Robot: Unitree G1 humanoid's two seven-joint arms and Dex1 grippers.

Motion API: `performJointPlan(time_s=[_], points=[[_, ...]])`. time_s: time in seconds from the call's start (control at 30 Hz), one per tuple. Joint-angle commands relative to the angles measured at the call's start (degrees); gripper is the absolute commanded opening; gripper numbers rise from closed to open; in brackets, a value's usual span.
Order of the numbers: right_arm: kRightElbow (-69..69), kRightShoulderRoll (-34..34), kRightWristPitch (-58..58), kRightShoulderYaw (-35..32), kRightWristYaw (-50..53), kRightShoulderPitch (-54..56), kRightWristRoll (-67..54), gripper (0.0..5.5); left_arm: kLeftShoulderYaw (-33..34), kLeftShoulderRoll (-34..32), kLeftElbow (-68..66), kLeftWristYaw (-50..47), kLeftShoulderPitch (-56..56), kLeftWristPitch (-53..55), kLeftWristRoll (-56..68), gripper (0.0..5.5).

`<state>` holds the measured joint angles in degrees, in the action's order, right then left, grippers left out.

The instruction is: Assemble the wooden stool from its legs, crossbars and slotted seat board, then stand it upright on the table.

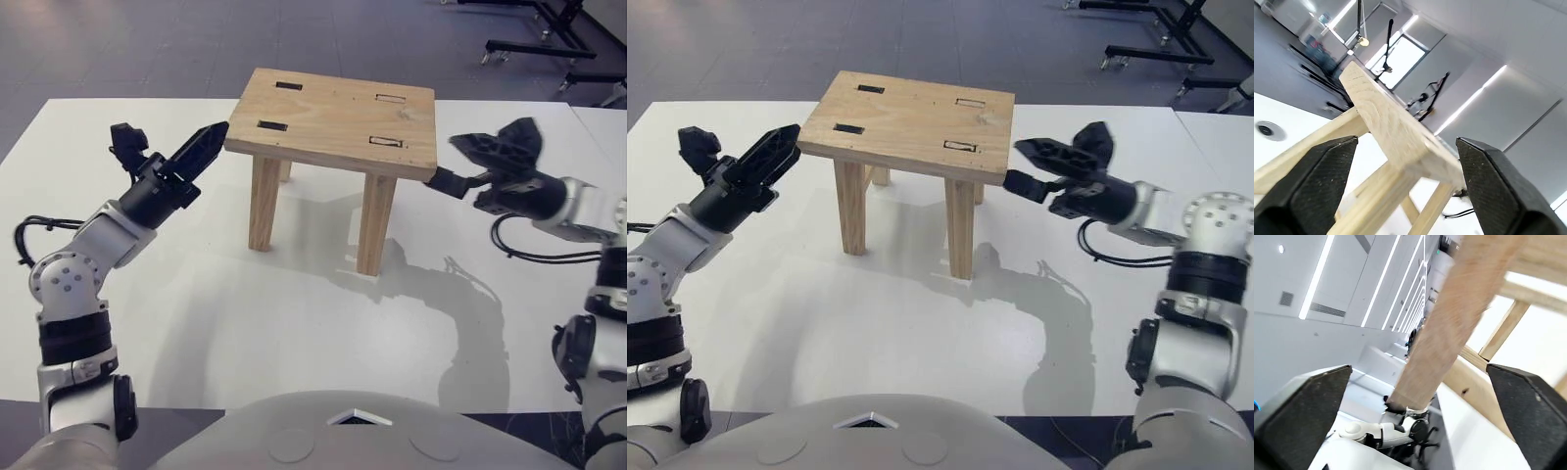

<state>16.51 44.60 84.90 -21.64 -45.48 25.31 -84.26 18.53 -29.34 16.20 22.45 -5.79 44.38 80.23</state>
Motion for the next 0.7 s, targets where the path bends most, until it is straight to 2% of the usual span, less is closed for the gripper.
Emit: performJointPlan(time_s=[0.03, 0.1, 0.17, 0.27, 0.33, 0.4, 0.47, 0.53, 0.6, 0.7], points=[[-13.0, 0.4, -0.8, -5.9, -2.4, -13.1, -1.8, 5.12, 6.5, 1.0, 14.8, 1.5, 11.9, -6.2, -5.2, 3.67], [-25.1, -3.0, -2.9, -4.8, -3.3, -21.4, -2.0, 5.12, 6.6, 0.6, 22.3, 6.2, 21.7, -6.2, -6.2, 3.67], [-35.8, -8.1, -11.5, -0.7, -3.8, -29.1, 5.5, 5.12, 3.7, -1.5, 24.1, 14.8, 31.2, -3.3, -6.0, 3.67], [-41.9, -13.6, -21.6, 5.3, -5.2, -33.6, 13.5, 5.12, -3.2, -4.2, 21.4, 22.4, 35.1, -3.0, -13.2, 3.67], [-41.2, -15.2, -29.2, 11.0, -7.7, -33.1, 21.5, 5.12, -7.7, -4.0, 16.7, 23.1, 29.2, -5.4, -20.2, 3.67], [-37.2, -16.0, -37.0, 16.2, -9.7, -30.2, 30.0, 5.12, -10.4, 0.0, 5.7, 16.7, 17.6, -6.8, -26.1, 3.67], [-31.3, -16.7, -42.7, 19.1, -11.0, -24.9, 35.9, 5.12, -13.6, 1.7, -1.9, 15.7, 9.7, -9.5, -32.3, 3.67], [-24.2, -17.3, -47.4, 20.3, -12.7, -19.4, 40.1, 5.12, -17.0, 3.1, -8.3, 16.6, 3.2, -14.3, -39.3, 3.67], [-17.9, -16.9, -49.9, 20.6, -15.1, -15.3, 42.3, 5.12, -18.7, 6.2, -16.5, 13.6, -4.7, -18.4, -45.5, 3.67], [-6.9, -16.3, -54.7, 20.5, -18.4, -8.4, 46.3, 5.12, -20.2, 9.2, -22.1, 14.3, -10.9, -22.3, -49.6, 3.67]])
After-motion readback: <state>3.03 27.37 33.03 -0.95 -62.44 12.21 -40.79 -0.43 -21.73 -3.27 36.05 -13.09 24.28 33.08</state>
